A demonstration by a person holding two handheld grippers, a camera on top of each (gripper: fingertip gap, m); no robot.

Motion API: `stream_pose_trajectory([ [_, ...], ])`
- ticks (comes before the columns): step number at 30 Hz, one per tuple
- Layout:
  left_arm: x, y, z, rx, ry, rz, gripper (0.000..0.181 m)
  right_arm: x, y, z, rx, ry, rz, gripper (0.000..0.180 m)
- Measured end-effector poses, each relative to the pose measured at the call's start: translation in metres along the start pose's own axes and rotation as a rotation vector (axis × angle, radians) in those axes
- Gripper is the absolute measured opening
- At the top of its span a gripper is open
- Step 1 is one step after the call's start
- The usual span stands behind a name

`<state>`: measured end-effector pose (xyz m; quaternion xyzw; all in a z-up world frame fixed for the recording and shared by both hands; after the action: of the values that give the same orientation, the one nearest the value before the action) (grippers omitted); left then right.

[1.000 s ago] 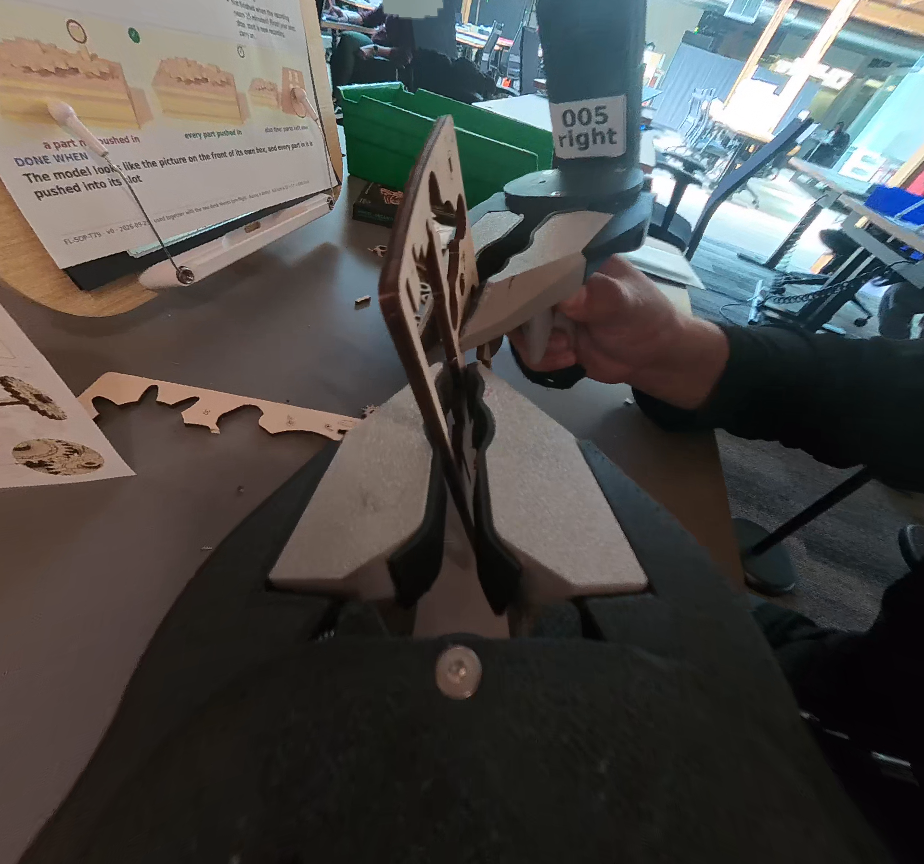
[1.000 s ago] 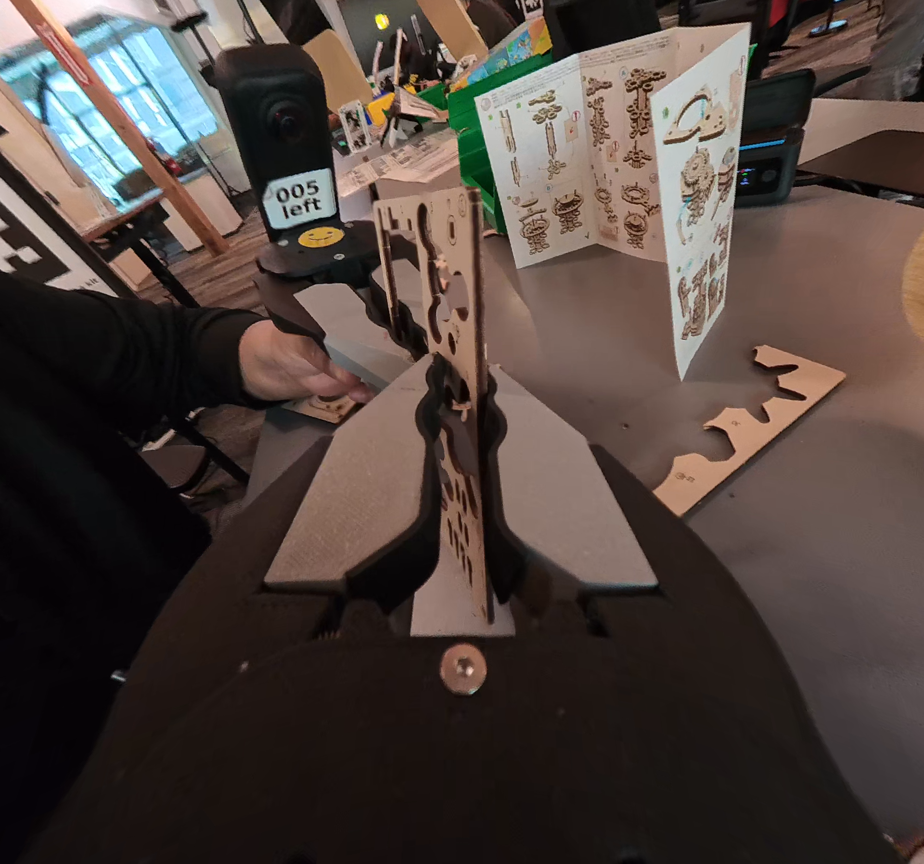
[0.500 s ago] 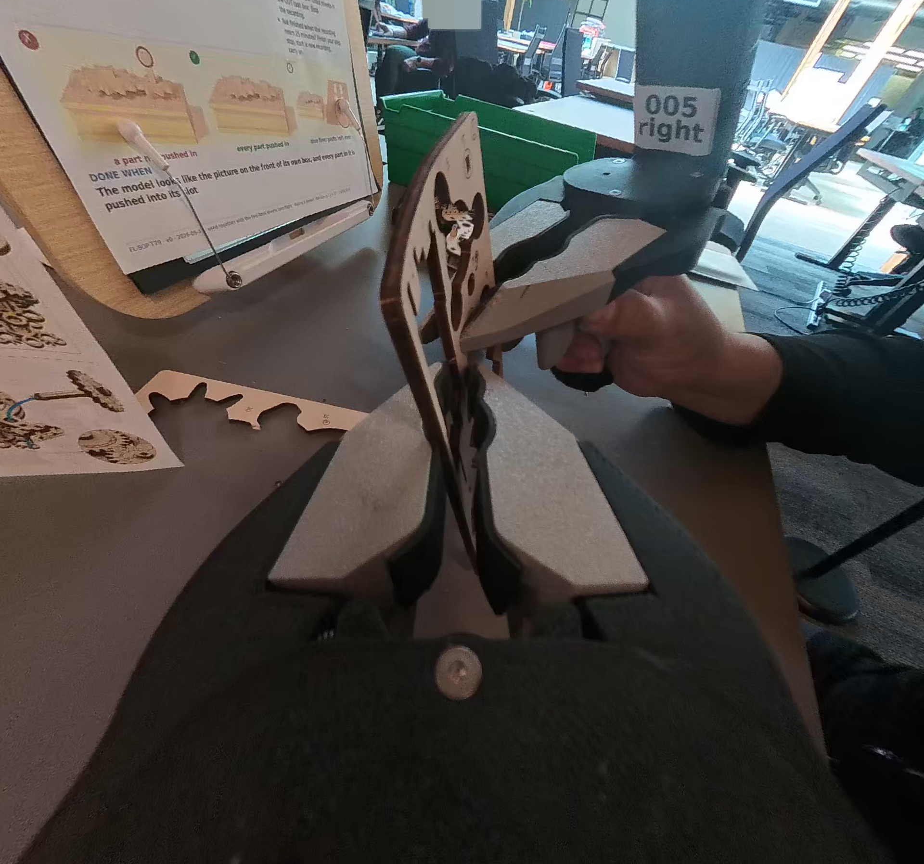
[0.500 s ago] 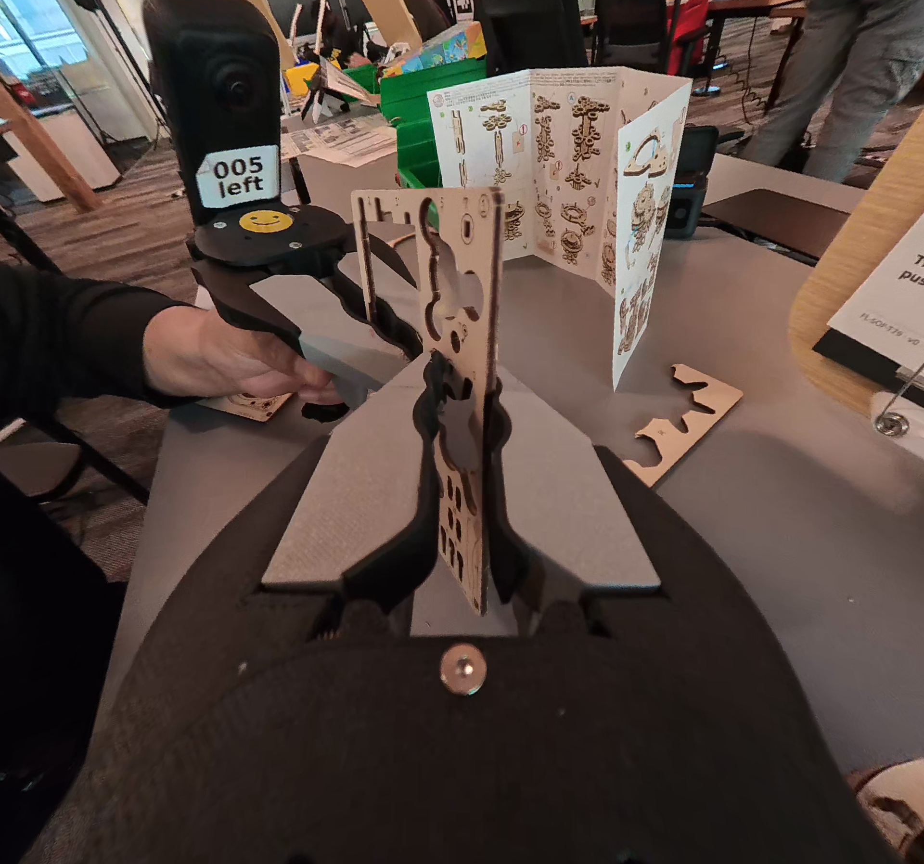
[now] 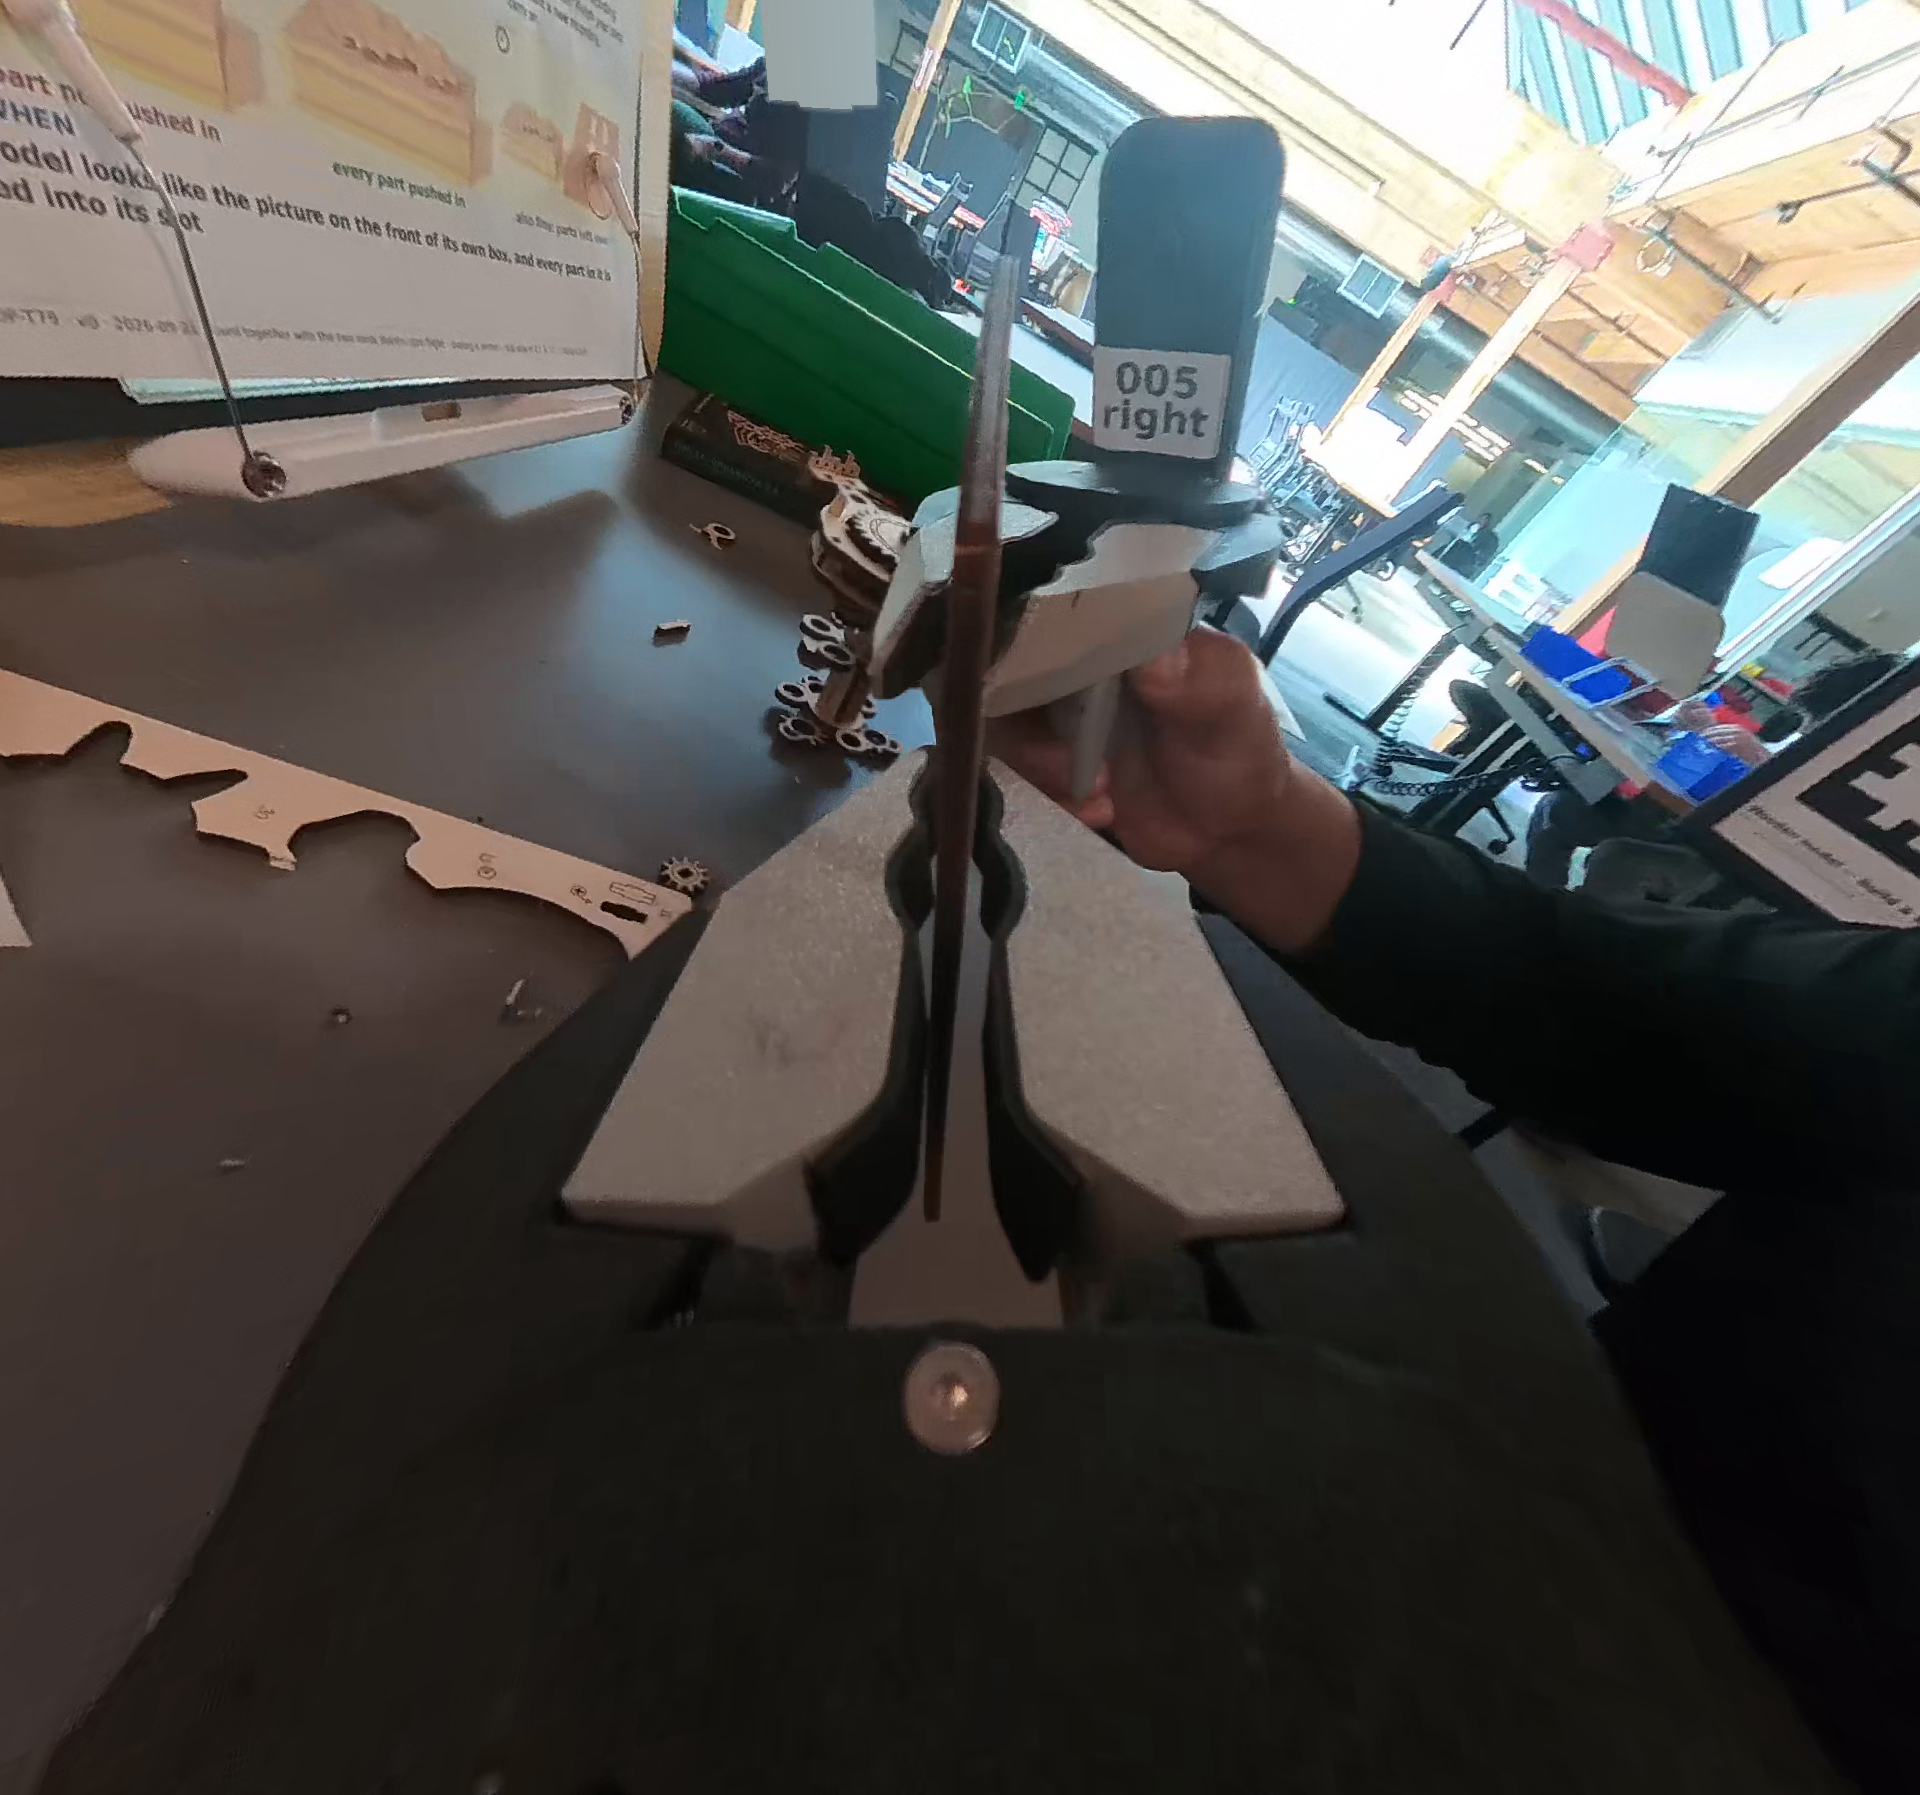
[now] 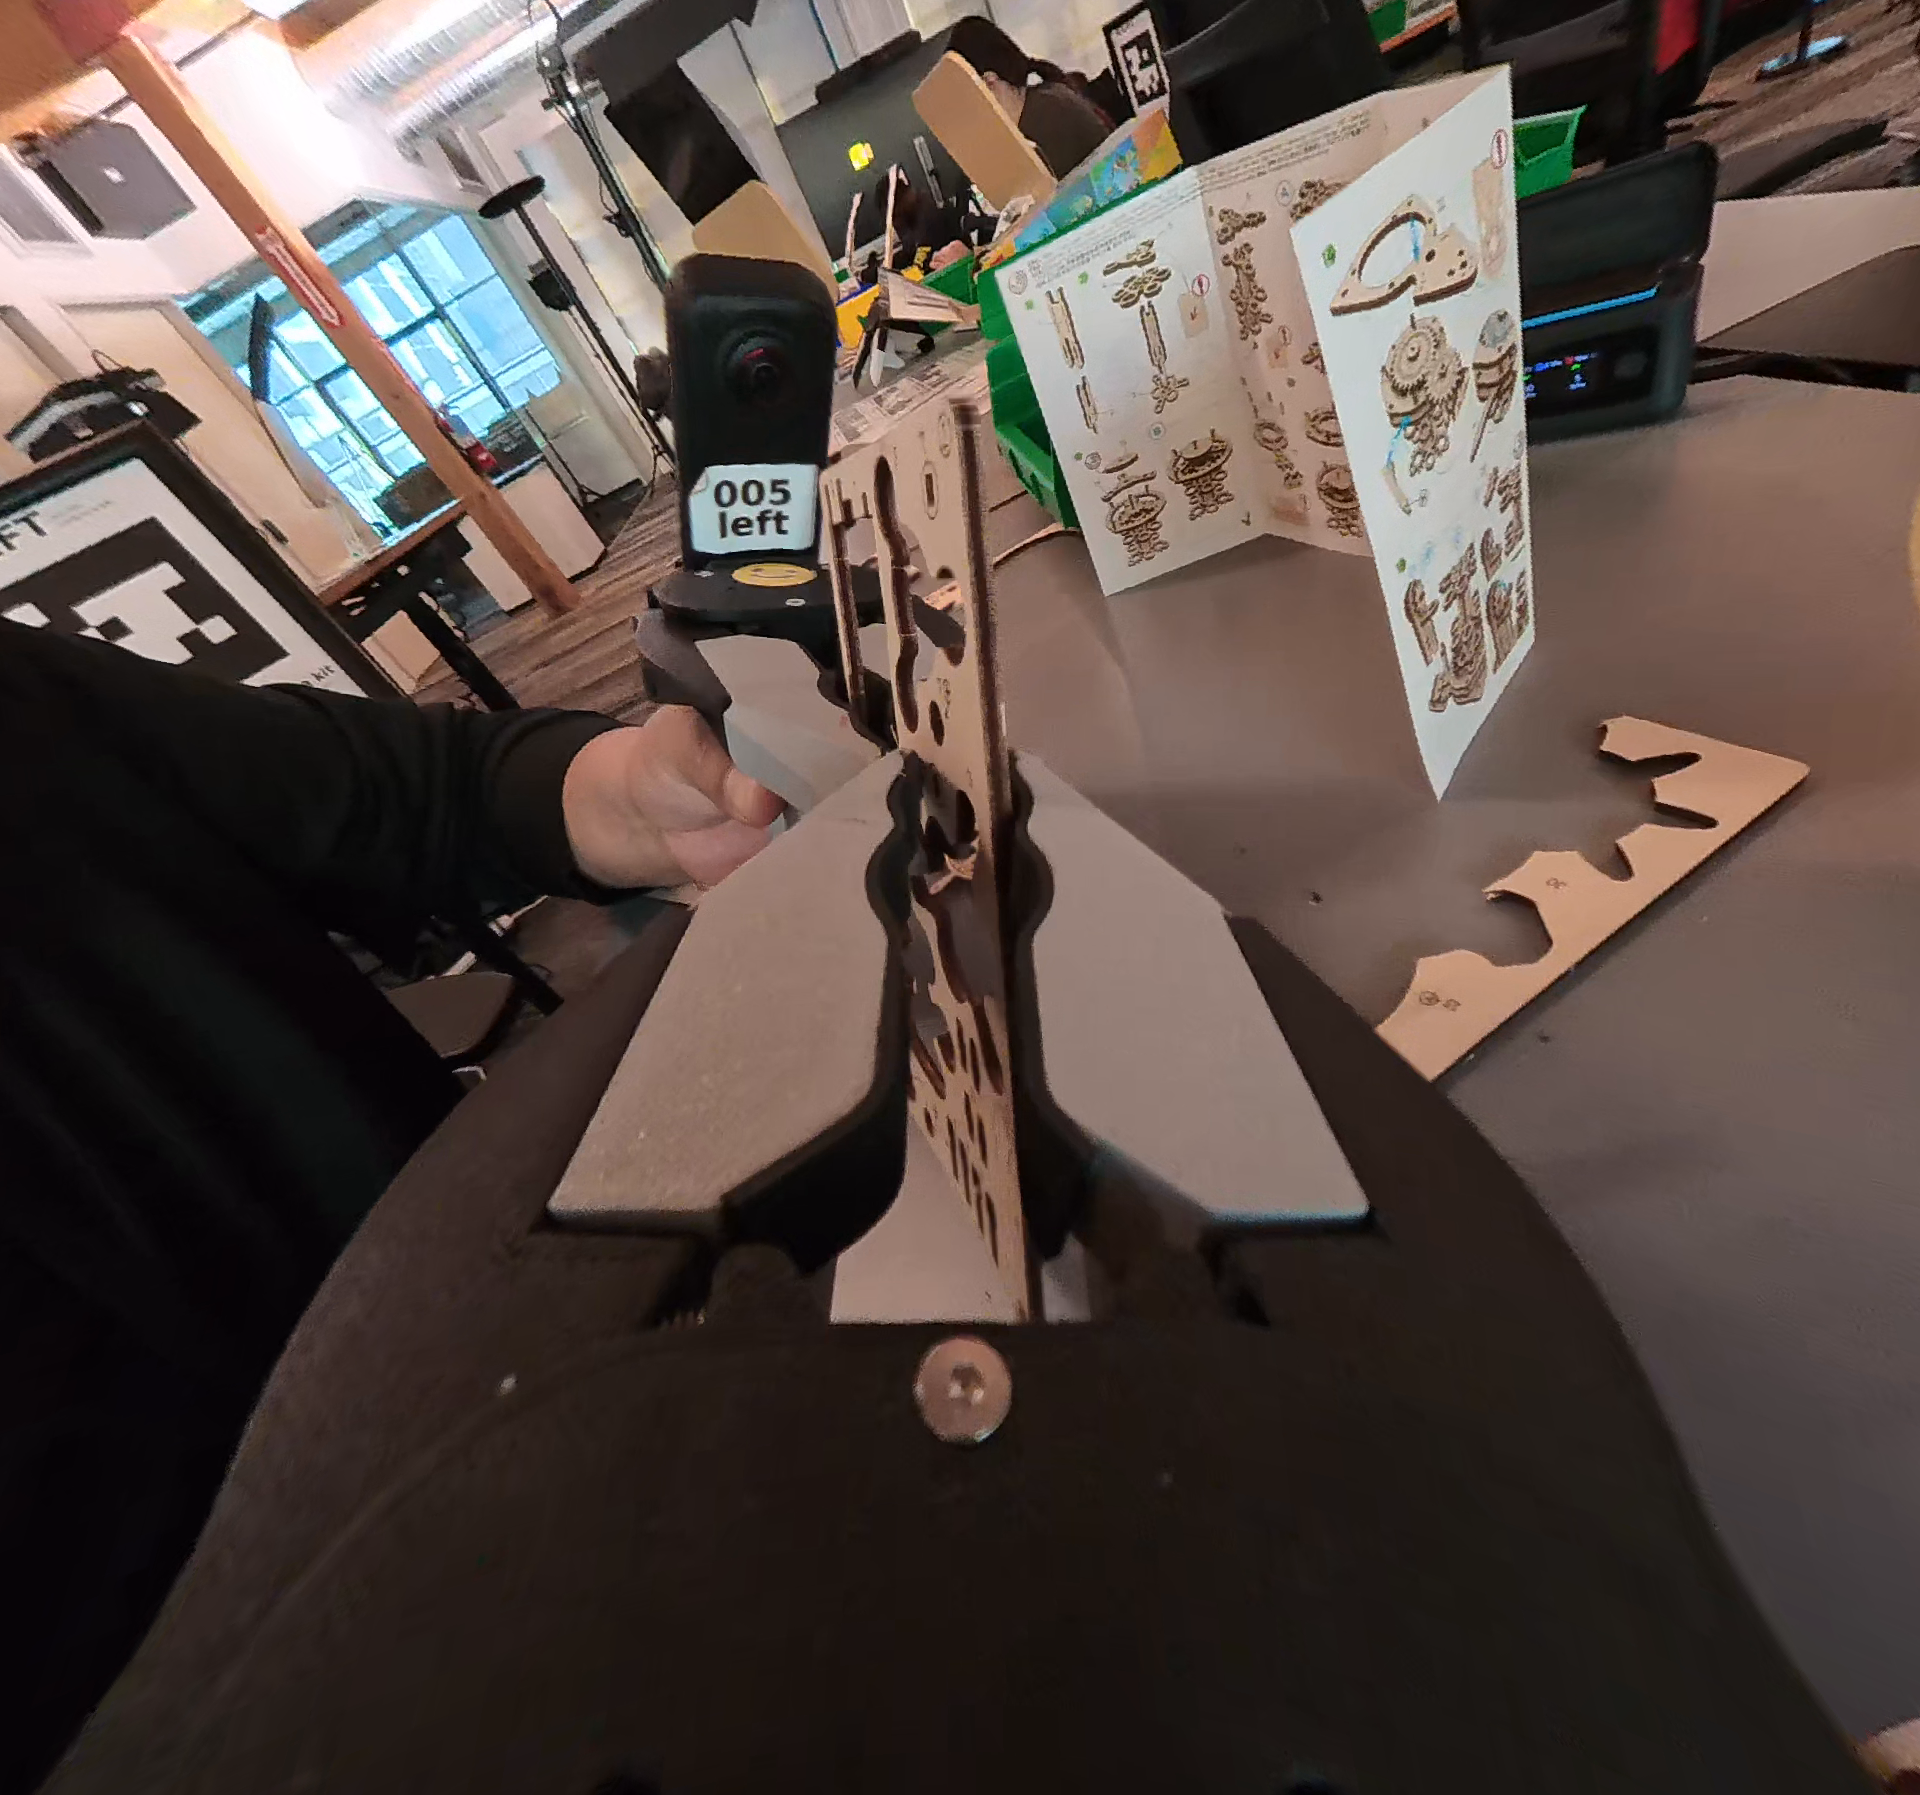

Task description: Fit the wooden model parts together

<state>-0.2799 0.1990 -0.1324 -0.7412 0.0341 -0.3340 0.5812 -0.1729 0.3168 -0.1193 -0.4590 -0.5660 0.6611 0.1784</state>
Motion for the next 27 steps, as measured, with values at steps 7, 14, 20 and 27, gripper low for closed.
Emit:
stream_pose_trajectory([
  [7,-0.0017,0.0034,0.0015,-0.012,-0.009,-0.032,0.001,-0.0003,0.0006,-0.0004,-0.071,0.051,-0.051,0.013],
  [14,0.0045,0.003,0.0023,-0.034,-0.11,0.109,0.002,-0.0006,-0.0006,0.0003,-0.091,0.141,-0.058,0.02],
  [20,0.0061,0.0051,0.0043,-0.057,-0.188,0.188,0.001,-0.0015,-0.0005,0.0028,-0.147,0.211,-0.052,0.022],
  [27,0.0046,0.0066,0.0048,-0.076,-0.222,0.208,0.002,-0.0044,0.0019,0.0057,-0.183,0.287,-0.139,0.022],
])
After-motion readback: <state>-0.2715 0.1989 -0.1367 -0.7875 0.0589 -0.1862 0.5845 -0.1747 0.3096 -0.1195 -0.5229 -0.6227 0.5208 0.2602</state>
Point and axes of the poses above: each gripper's, where its closed fingertips meet, z out along the fingers, y out of its underside, x = y × z across the jaws, the point moved 9 cm from there along -z, back along the fingers, and after that the axes turned 3 degrees about -y, right-handed, at the moved point
